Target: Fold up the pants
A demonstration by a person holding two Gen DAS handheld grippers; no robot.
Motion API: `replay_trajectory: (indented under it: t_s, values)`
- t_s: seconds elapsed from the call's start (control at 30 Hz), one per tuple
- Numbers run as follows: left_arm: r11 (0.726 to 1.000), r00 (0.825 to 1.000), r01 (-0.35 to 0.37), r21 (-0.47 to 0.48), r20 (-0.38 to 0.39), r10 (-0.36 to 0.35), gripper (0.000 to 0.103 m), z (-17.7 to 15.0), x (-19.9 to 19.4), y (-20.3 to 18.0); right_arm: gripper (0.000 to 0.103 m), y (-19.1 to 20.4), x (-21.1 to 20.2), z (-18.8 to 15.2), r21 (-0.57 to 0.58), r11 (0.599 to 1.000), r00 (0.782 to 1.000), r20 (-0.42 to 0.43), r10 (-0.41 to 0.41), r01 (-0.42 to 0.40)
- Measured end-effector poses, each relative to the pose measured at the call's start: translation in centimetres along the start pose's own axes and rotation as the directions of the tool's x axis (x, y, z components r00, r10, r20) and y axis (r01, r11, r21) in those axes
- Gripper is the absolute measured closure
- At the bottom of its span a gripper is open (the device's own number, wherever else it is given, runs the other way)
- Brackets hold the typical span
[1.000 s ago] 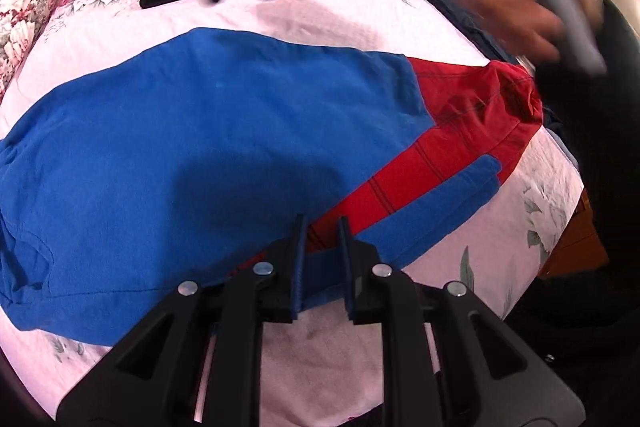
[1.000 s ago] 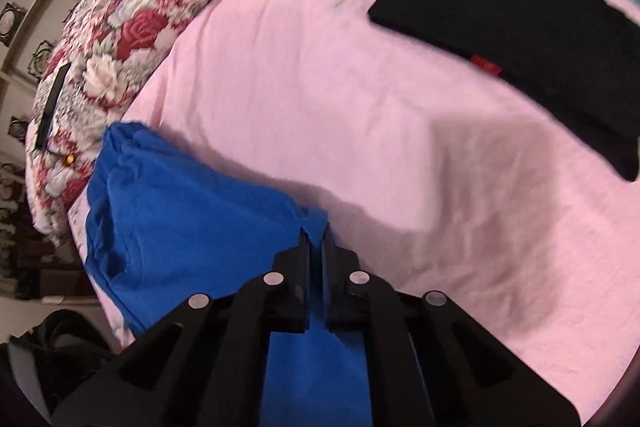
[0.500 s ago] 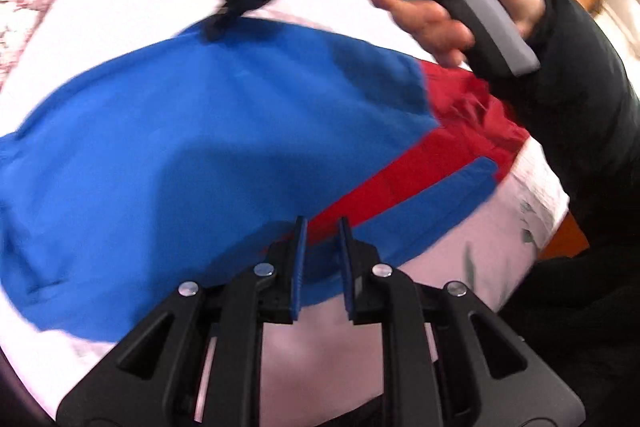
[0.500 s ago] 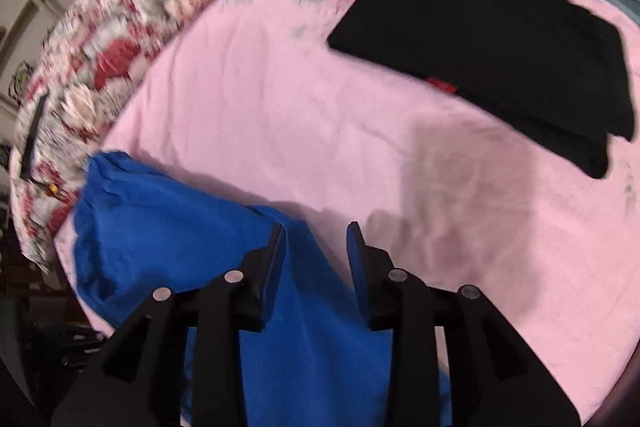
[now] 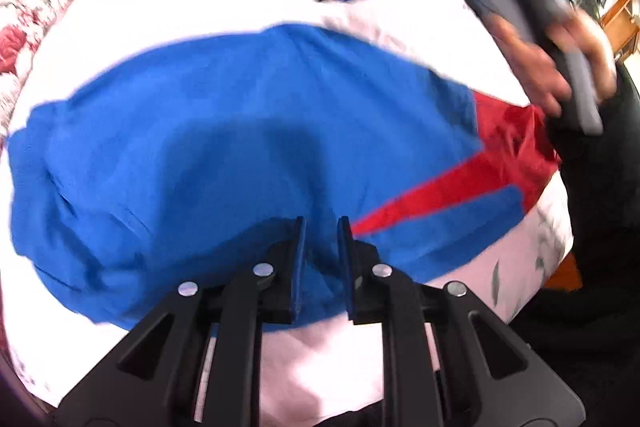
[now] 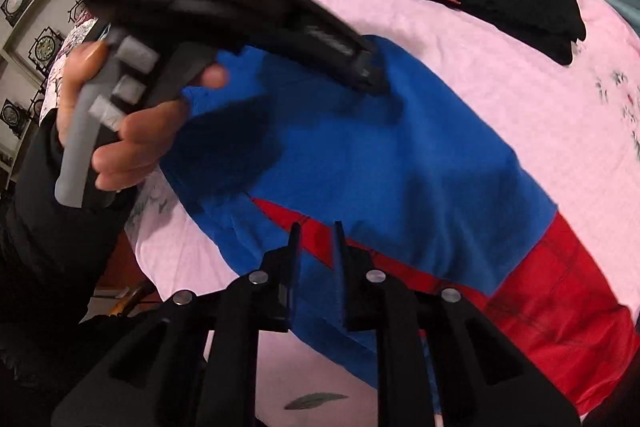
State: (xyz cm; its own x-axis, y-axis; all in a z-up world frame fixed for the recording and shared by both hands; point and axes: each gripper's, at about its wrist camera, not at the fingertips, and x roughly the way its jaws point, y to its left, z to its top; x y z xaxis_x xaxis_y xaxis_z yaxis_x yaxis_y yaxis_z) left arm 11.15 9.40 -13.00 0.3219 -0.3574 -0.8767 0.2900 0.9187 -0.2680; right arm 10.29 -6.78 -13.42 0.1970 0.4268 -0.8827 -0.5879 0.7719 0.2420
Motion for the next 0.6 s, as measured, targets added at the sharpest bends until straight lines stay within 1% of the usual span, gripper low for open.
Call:
replay_trajectory:
  t_s: [0.03, 0.07, 0.1, 0.13, 0.2, 0.23, 0.3, 0.33, 0.37, 0.43, 0.5, 0.53, 0.57, 0.6]
  values:
    - [1.0, 1.0, -0.007, 0.003, 0.014, 0.007, 0.081, 0.6, -0.5, 0.1, 0.087, 0.3, 0.8, -0.1, 0.006, 1.0, 1.0, -0.014, -0.003, 0.003]
    - [1.0, 1.0, 0.003, 0.0, 0.024, -0.003, 0.077, 1.8, -0.8, 0.1, 0.087, 0.2, 1.3, -0.3, 0.011, 1.0, 0.999, -0.037, 0.01, -0.009]
    - [1.0, 1.0, 0.016, -0.008, 0.024, -0.016, 0.068, 2.6, -0.6, 0.3, 0.087, 0.1, 2.0, -0.7, 0.021, 0.999, 0.997, -0.072, 0.04, -0.038]
    - [0.999, 0.999, 0.028, -0.028, 0.022, -0.028, 0.067, 4.0, -0.2, 0.6, 0.086, 0.3, 2.3, -1.2, 0.028, 0.998, 0.995, -0.081, 0.056, -0.054]
    - [0.999, 1.0, 0.027, -0.041, 0.009, -0.027, 0.068, 6.2, 1.2, 0.7, 0.086, 1.1, 2.0, -1.8, -0.011, 0.998, 0.995, -0.08, 0.057, -0.058]
    - [0.998, 0.999, 0.04, -0.045, 0.0, -0.04, 0.072, 7.4, 1.9, 0.7, 0.084, 1.5, 2.1, -2.1, -0.01, 0.997, 0.992, -0.101, 0.079, -0.081]
    - [0.995, 0.996, 0.081, -0.057, -0.027, -0.083, 0.08, 9.8, 3.8, 0.8, 0.084, 2.0, 2.3, -2.2, -0.024, 0.997, 0.993, -0.093, 0.069, -0.071]
    - [0.995, 0.996, 0.078, -0.059, -0.038, -0.08, 0.082, 10.4, 4.4, 0.9, 0.08, 2.1, 2.2, -2.1, -0.004, 0.997, 0.993, -0.09, 0.079, -0.08]
    - [0.996, 0.996, 0.06, -0.064, -0.058, -0.064, 0.082, 10.8, 5.6, 0.8, 0.069, 1.9, 2.0, -2.0, 0.03, 0.994, 0.991, -0.088, 0.104, -0.101]
    - [0.996, 0.993, 0.057, -0.072, -0.102, -0.065, 0.082, 11.4, 7.3, 0.5, 0.057, 0.9, 0.3, -2.2, 0.112, 0.986, 0.99, -0.041, 0.132, -0.127]
    - [0.997, 0.991, 0.041, -0.073, -0.123, -0.05, 0.082, 11.3, 8.5, 0.3, 0.056, -1.2, -2.7, -3.0, 0.184, 0.974, 0.991, 0.046, 0.128, -0.135]
    - [0.997, 0.991, 0.036, -0.069, -0.125, -0.044, 0.082, 11.1, 8.7, 0.2, 0.049, -2.8, -4.5, -3.8, 0.237, 0.962, 0.989, 0.094, 0.116, -0.136]
    - [0.998, 0.992, 0.031, -0.063, -0.12, -0.038, 0.082, 11.0, 8.7, 0.1, 0.033, -4.9, -6.5, -5.1, 0.306, 0.943, 0.985, 0.145, 0.093, -0.134]
    - [0.998, 0.992, 0.028, -0.059, -0.122, -0.035, 0.082, 10.9, 8.7, 0.1, 0.025, -6.7, -8.1, -6.2, 0.371, 0.919, 0.98, 0.187, 0.062, -0.129]
